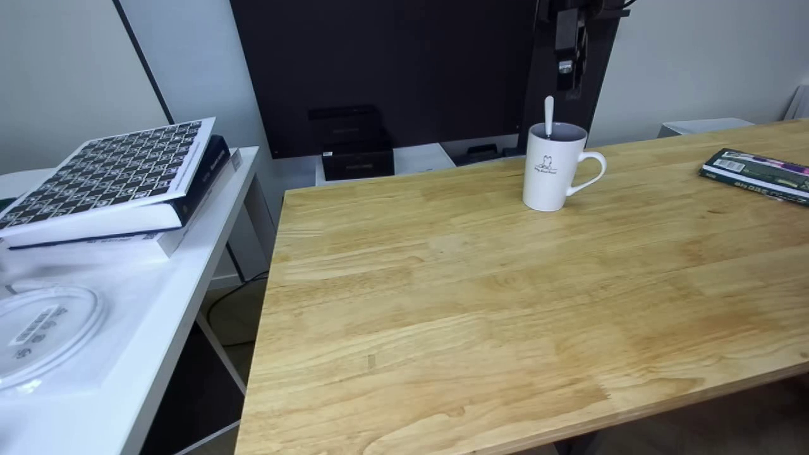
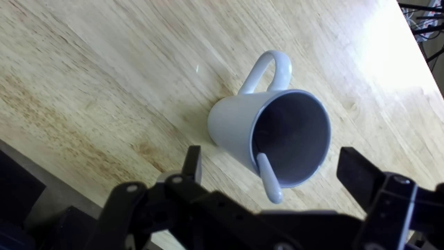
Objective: Take the spoon out of the mug and put it on the table
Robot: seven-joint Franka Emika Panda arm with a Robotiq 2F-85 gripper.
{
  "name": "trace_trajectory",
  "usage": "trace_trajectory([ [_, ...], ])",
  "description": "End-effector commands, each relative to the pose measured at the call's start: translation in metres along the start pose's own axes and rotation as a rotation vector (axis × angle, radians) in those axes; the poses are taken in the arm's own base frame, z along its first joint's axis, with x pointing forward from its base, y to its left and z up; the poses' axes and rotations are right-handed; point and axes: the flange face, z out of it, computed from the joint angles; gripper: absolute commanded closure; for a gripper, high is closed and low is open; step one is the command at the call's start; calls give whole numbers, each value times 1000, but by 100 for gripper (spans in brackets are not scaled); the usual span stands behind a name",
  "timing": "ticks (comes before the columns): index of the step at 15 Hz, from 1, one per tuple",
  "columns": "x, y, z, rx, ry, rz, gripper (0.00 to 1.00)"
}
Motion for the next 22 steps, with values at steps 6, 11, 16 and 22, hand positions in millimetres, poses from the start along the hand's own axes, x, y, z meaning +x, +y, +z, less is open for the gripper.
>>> trace_trajectory([
  [6,-4,-6,8,-32,-99,-34,0],
  [11,-4,-8,15,-51,-146,-66,0],
  [16,-1,-6,20,-78,-151,-107,0],
  [22,12,-19,21,-119,-135,-136,0],
])
